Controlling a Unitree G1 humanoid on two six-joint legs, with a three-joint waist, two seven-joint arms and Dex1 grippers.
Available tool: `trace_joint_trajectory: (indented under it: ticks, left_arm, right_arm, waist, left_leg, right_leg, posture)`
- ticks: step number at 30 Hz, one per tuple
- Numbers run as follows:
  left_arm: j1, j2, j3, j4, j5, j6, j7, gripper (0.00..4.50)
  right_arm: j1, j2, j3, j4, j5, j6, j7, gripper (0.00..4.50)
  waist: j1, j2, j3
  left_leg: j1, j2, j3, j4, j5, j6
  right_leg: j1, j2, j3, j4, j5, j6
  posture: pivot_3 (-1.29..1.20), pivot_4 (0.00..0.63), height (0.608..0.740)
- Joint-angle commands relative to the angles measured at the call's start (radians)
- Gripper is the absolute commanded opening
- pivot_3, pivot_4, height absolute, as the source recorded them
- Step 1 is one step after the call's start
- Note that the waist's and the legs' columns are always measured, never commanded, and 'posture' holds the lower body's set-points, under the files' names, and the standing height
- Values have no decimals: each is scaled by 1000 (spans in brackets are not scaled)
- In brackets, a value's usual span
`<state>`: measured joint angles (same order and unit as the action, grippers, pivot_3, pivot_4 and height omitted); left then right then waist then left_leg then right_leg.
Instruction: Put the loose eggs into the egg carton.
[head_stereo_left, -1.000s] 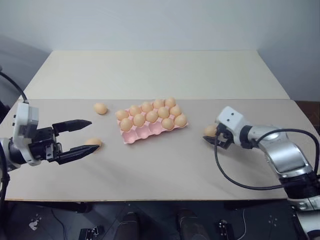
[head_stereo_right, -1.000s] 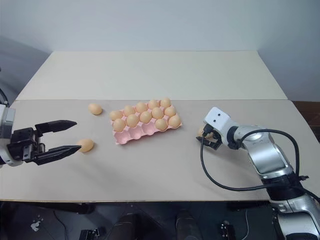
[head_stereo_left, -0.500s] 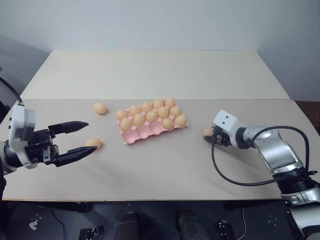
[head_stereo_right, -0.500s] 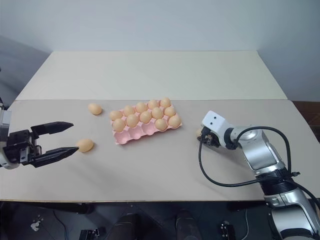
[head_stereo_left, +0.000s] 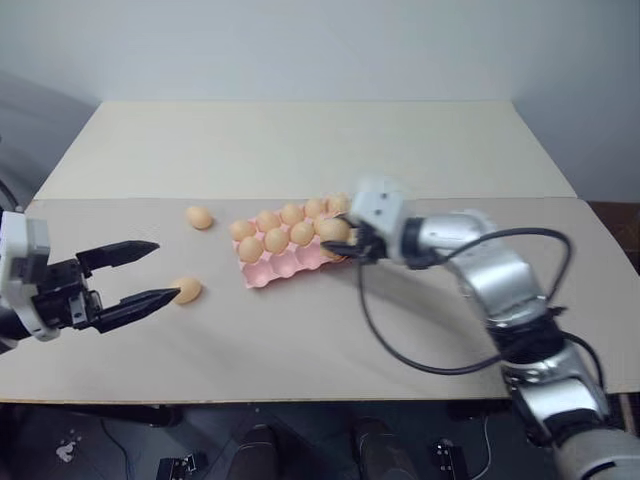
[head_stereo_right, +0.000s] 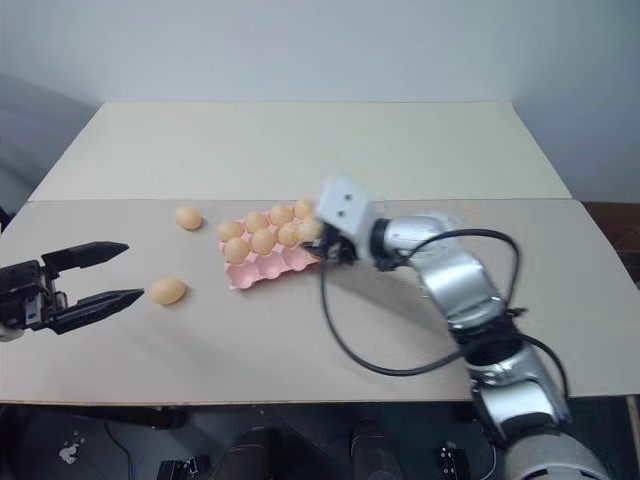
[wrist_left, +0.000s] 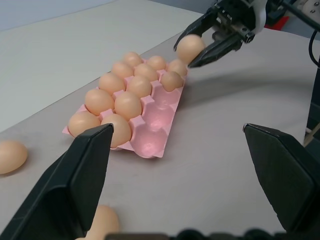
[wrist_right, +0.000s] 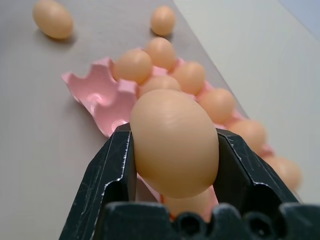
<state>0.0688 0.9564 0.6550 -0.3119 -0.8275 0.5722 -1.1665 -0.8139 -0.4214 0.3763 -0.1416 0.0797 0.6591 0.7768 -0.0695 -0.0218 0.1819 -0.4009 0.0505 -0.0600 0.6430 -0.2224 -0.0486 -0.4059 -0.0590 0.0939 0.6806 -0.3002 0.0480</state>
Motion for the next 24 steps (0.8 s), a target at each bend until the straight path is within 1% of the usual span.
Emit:
trace_joint_trajectory:
  ticks: [1, 4, 7, 9, 10, 11, 14, 15, 19, 24]
  left_arm:
    - [17, -2, 54, -36, -22, 3, 11, 4500]
    - [32, -4, 68, -46, -27, 6, 17, 4500]
    - [42, -9, 75, -57, -30, 9, 25, 4500]
    - [48, -10, 77, -61, -32, 9, 29, 4500]
    - [49, -9, 78, -62, -33, 9, 31, 4500]
    - [51, -9, 78, -63, -35, 9, 32, 4500]
    - [56, -8, 82, -66, -37, 11, 36, 4500]
    - [59, -7, 86, -67, -38, 13, 37, 4500]
    - [82, -4, 109, -69, -37, 19, 39, 4500]
    - [151, -1, 195, -74, -26, 33, 33, 4500]
  right_arm:
    - [-34, 40, 24, 71, -59, -62, -48, 1942]
    - [-45, 77, 41, 141, -95, -91, -66, 1942]
    - [-43, 97, 43, 162, -99, -93, -57, 1942]
    - [-40, 107, 46, 175, -108, -96, -57, 2688]
    - [-39, 111, 44, 177, -110, -93, -59, 2891]
    - [-39, 113, 40, 170, -108, -91, -56, 3267]
    - [-42, 109, 8, 108, -78, -55, -40, 4333]
    - [-42, 104, -4, 85, -71, -45, -37, 4486]
    - [-36, 67, -46, -16, -36, -2, -12, 4486]
    - [7, -27, -134, -205, 79, 87, 72, 4486]
  waist:
    - [4, 0, 0]
    - [2, -1, 0]
    - [0, -1, 0]
    - [-1, -1, 0]
    - [-1, -1, 0]
    - [-1, -1, 0]
    - [-1, -1, 0]
    - [-1, -1, 0]
    - [0, -1, 0]
    - [0, -1, 0]
  left_leg:
    - [0, 0, 0, 0, 0, 0]
    - [0, 0, 0, 0, 0, 0]
    - [0, 0, 0, 0, 0, 0]
    - [0, 0, 0, 0, 0, 0]
    - [0, 0, 0, 0, 0, 0]
    - [0, 0, 0, 0, 0, 0]
    - [0, 0, -1, 0, 0, 0]
    - [0, 0, -1, 0, 0, 0]
    - [0, 0, -1, 0, 0, 0]
    - [0, 0, -1, 0, 0, 0]
  right_leg:
    - [0, 0, 0, 0, 0, 0]
    - [0, 0, -1, 0, 0, 0]
    - [0, 0, -1, 0, 0, 0]
    - [0, 0, -1, 0, 0, 0]
    - [0, 0, -1, 0, 0, 0]
    - [0, 0, -1, 0, 0, 0]
    - [0, 0, -1, 0, 0, 0]
    - [0, 0, -1, 0, 0, 0]
    - [-1, 0, -1, 0, 0, 0]
    - [0, 0, -1, 0, 0, 0]
  posture:
    - [0, 150, 740]
    - [0, 150, 740]
    - [0, 150, 740]
    - [0, 150, 740]
    - [0, 150, 740]
    - [0, 150, 740]
    - [0, 150, 740]
    - [0, 150, 740]
    - [0, 150, 740]
    - [0, 150, 740]
